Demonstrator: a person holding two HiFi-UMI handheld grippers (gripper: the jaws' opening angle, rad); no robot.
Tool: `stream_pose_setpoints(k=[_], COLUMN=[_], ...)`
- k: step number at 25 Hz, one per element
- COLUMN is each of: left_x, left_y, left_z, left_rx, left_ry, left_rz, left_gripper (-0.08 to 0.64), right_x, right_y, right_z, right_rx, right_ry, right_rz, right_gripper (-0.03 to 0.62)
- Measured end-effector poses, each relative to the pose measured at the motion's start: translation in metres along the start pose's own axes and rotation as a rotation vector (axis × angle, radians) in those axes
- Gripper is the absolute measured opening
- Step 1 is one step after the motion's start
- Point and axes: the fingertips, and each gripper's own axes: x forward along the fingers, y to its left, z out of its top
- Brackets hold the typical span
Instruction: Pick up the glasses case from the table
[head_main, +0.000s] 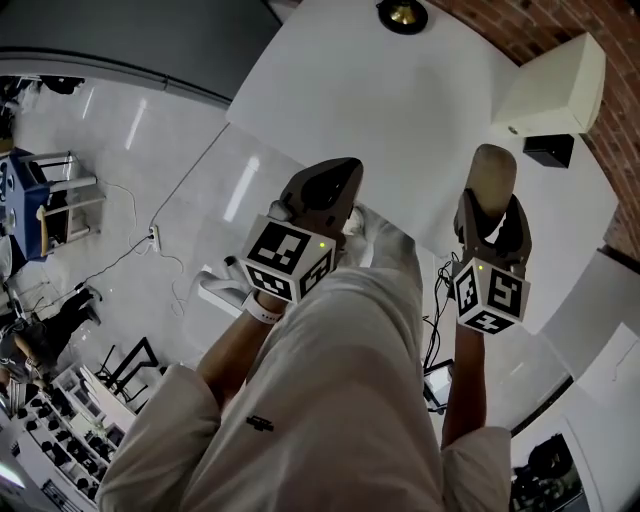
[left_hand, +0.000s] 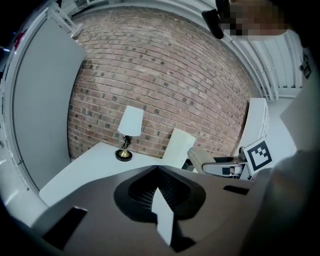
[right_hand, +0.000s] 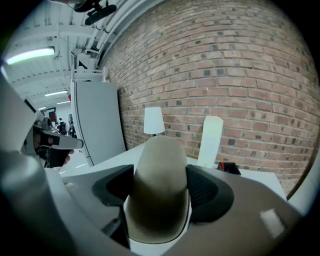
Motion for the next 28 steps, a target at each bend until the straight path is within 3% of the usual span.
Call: stream_pose_setpoints(k=[14, 21, 28], left_x=[-0.045, -0.067, -0.079], left_y=[-0.011, -0.014, -0.014], left_z=[0.046, 0.061, 0.072], left_rx=[0.053, 0.061, 0.068], left_ry=[-0.13, -0.178, -0.201], left_rz=[-0.016, -0.027, -0.04], left_gripper=[0.008, 0.006, 0.008], right_x=[-0.07, -0.099, -0.12], right_y=[0.004, 0.003, 0.012], right_z=[0.079, 0.097, 0.104], right_rx=[-0.103, -0.064, -0.088], right_ry=[-0.247, -0.32, -0.342], right_rz=[-0.001, -0.01, 0.029], right_gripper=[0.349, 0.35, 0.35])
